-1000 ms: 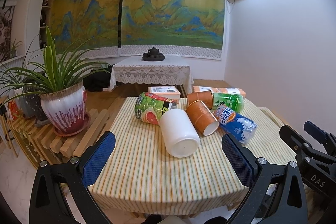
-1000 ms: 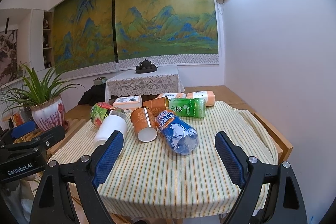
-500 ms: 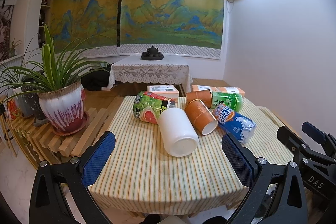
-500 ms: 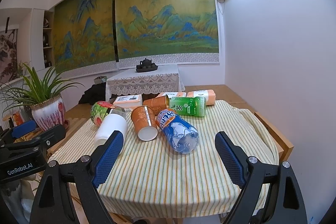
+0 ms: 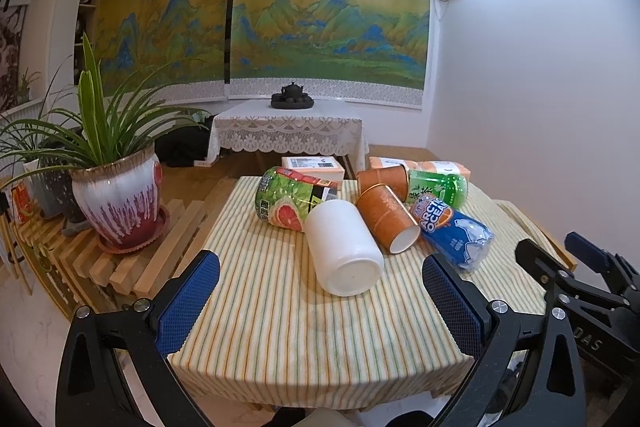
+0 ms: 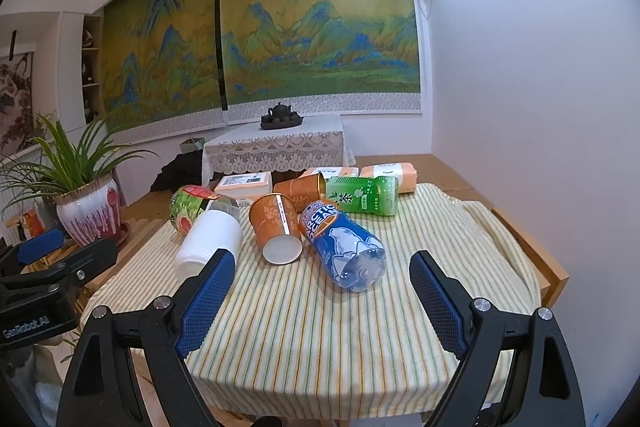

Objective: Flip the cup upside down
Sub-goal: 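Move the right gripper down to the orange paper cup lying on its side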

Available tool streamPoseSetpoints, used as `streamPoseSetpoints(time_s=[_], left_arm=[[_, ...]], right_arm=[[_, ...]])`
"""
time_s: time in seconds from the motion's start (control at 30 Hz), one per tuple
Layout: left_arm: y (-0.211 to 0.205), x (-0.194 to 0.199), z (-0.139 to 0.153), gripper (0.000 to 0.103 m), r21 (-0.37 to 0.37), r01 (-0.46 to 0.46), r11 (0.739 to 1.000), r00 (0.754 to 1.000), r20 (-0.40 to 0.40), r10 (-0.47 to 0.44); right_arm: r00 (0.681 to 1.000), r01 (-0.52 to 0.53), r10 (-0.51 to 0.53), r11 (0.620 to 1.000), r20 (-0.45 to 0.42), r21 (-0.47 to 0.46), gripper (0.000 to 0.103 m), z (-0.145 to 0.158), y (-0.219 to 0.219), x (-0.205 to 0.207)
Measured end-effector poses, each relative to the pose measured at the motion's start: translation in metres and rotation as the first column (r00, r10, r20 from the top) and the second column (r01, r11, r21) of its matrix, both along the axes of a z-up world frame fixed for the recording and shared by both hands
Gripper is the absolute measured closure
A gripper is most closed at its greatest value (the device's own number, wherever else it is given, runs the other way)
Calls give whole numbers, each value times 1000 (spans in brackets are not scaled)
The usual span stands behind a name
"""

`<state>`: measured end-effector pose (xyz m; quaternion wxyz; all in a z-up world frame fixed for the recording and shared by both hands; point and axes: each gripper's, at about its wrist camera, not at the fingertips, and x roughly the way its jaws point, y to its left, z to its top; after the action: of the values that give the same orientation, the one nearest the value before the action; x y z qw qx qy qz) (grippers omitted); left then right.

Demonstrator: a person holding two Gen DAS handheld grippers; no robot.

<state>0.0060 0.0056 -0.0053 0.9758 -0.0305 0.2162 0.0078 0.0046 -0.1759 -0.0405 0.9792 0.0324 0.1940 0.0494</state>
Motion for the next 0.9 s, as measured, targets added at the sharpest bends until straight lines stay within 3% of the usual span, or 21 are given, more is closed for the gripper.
streamPoseSetpoints(time_s=[0.3, 0.63, 0.9], left_arm=[[8, 8, -6, 0, -6, -20, 1000, 1000, -21, 20], [33, 20, -16, 0, -26, -73, 997, 996, -47, 72], [46, 33, -26, 0, -41, -90, 995, 994, -73, 86]], right_arm=[[996, -52, 53, 998, -74, 20, 16, -14, 8, 46], [960, -146, 150, 989, -235, 35, 18, -43, 25, 133], [943, -171, 174, 985, -284, 35, 23, -47, 30, 162]])
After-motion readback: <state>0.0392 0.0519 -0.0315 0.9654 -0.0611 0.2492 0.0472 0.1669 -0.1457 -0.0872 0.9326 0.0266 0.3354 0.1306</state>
